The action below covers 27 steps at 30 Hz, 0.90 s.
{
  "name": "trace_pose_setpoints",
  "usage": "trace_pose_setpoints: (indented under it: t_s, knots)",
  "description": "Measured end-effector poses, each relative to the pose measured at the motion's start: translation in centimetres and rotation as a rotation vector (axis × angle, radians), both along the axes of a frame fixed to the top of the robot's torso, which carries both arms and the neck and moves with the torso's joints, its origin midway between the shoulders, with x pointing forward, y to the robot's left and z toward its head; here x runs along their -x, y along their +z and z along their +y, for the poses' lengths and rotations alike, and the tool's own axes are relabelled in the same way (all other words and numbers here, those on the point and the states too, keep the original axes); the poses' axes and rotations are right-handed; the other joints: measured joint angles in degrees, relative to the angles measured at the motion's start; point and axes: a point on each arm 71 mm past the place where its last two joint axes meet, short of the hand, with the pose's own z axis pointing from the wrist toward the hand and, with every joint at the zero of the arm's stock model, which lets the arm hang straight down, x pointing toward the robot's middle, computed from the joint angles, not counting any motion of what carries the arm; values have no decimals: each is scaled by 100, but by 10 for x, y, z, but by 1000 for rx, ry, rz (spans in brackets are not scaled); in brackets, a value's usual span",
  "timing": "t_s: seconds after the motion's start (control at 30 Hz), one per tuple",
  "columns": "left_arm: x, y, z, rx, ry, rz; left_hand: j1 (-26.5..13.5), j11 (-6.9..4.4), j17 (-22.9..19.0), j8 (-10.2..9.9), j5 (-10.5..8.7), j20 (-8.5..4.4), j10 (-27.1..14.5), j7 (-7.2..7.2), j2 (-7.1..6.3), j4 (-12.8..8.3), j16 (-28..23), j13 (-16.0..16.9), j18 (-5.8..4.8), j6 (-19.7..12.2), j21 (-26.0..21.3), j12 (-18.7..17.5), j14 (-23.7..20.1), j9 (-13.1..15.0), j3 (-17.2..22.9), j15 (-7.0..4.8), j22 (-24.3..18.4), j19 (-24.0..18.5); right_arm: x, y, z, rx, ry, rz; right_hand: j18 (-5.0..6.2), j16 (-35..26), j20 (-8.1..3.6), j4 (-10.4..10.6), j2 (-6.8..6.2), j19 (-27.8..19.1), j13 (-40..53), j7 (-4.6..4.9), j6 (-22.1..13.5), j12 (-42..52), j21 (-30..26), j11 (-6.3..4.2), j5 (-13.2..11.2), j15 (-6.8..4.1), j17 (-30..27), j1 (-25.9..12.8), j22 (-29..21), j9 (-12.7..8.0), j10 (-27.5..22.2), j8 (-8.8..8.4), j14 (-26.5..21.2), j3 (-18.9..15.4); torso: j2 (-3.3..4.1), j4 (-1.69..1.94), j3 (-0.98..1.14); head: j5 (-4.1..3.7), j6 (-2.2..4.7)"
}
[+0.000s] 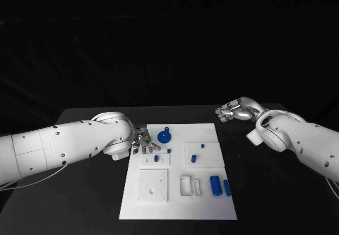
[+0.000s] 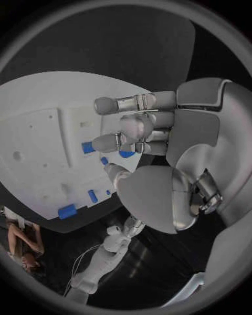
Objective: Assemble the parts on the task board
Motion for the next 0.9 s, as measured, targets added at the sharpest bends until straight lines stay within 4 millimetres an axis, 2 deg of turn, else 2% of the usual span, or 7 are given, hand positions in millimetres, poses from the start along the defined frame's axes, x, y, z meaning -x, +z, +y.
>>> trace_pose_setpoints:
  t_s: [0.1, 0.37, 0.5, 0.63, 0.83, 0.9]
  knots:
    - [-5, 11, 4, 9, 14, -18, 22, 0, -38, 0, 0, 0, 0, -1, 22, -124, -59, 0, 0, -38, -32, -45, 0, -244, -2, 0, 0, 0, 0, 0, -2, 0, -4, 1, 0, 0, 0, 0, 0, 0, 0, 0, 0, 0, 0, 0, 0, 0, 0, 0, 0, 0, 0, 0, 0, 0, 0, -1, 2, 10, 15]
    - [-23, 32, 19, 14, 68, -61, 52, 21, -153, 0, 0, 0, 22, 104, 116, -205, -150, 12, 0, -411, -81, -151, -51, -568, -14, 11, -1, 0, 0, -1, -2, -2, -6, 2, -1, 0, 21, 0, 0, -21, 0, 0, 0, 0, 0, 0, 0, 0, 0, 0, 0, 0, 0, 0, 0, 0, 0, -1, 3, 29, 34]
    - [-33, 34, 22, 11, 89, -71, 30, 21, -202, 0, 0, 0, 21, 116, 139, -260, -190, 69, 0, -457, -132, -228, -72, -1018, -38, 32, -1, 0, 0, 0, -2, -3, -6, 3, 0, 0, 21, 0, 0, -21, 0, 0, 0, 0, 0, 0, 0, 0, 0, 0, 0, 0, 0, 0, 0, 0, 3, -2, 4, 19, 25]
    - [-42, 35, 25, 6, 106, -79, 30, 62, -203, 0, 0, 0, 20, 158, 139, -260, -190, 88, 0, -498, -154, -252, -72, -1163, -38, 32, -2, 0, 0, 0, -2, -3, -6, 2, 0, 0, 21, -18, 0, -21, 0, 16, -17, 0, 0, 0, 33, 0, 0, 0, 0, 0, 0, 0, 0, -17, 4, -3, 3, 27, 15]
    - [-55, 36, 29, -6, 125, -88, 30, 62, -227, 0, 0, 0, 20, 208, 139, -243, -216, 116, 0, -549, -176, -288, -122, -1385, -51, 42, -2, 0, 0, 0, -2, -4, -6, 2, 0, 0, 12, -17, 0, -35, 0, 17, -17, 0, 0, 0, 33, 0, 0, 0, -1, 0, 0, 0, 1, -17, 12, -7, 4, 36, 22]
    - [-59, 36, 29, -11, 129, -90, 4, 82, -231, 0, 0, 0, 0, 208, 113, -168, -216, 130, 0, -549, -176, -288, -135, -1422, -32, 31, -2, 0, 0, 0, -2, -4, -5, 2, 0, 0, 19, -17, 0, -65, 0, 16, -17, 0, 0, 0, 33, -1, 0, 0, -5, 0, 0, 0, 1, -17, 13, -7, 3, 45, 36]
